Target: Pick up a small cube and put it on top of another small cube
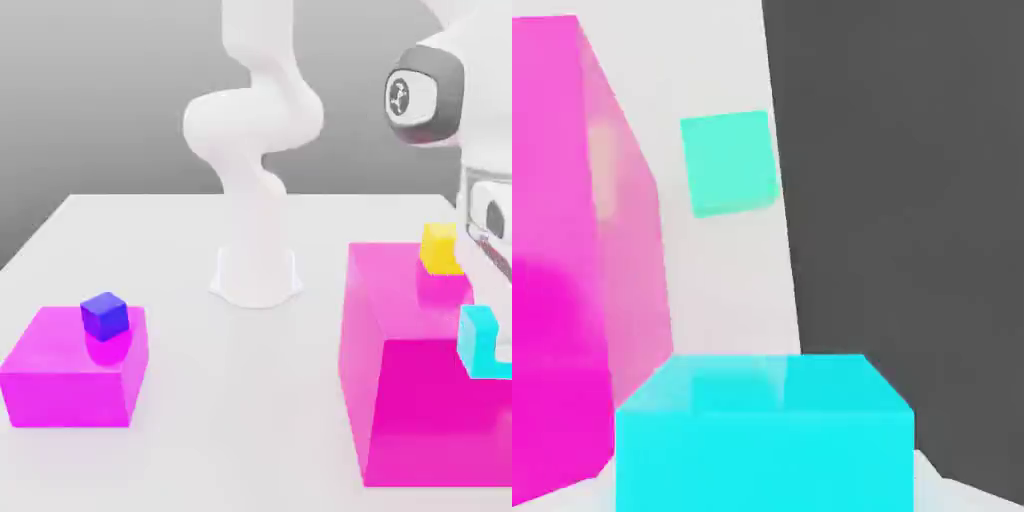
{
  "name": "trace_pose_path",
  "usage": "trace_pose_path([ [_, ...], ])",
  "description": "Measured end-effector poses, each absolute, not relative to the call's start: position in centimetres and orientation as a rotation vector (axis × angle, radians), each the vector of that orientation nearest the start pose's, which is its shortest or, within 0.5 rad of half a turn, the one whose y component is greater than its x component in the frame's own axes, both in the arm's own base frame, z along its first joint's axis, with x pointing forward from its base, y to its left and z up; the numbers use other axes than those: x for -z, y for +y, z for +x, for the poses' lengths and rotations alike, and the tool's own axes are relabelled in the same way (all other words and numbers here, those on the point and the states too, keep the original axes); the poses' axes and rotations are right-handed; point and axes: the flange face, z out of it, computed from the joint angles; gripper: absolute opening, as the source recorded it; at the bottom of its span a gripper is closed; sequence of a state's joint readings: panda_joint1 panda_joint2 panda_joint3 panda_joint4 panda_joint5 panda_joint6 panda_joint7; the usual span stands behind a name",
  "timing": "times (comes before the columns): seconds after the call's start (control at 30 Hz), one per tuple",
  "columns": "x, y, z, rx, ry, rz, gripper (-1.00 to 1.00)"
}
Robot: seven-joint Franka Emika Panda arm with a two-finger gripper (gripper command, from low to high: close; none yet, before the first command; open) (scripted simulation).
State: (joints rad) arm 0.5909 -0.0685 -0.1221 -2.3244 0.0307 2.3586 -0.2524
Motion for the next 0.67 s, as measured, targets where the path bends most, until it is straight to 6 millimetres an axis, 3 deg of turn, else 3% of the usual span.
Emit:
trace_pose_path([
  [0.37, -46.2, 24.4, 32.1, 0.011, -1.133, -2.907, -1.0],
  [0.43, -45.4, 24.2, 31.0, -0.001, -1.109, -2.931, -1.0],
  [0.53, -41.5, 24.1, 30.7, -0.004, -1.101, -2.938, -1.0],
  [0.57, -40.7, 24.0, 30.6, -0.004, -1.101, -2.939, 1.0],
  [0.67, -40.7, 24.0, 30.6, -0.004, -1.101, -2.939, 1.0],
])
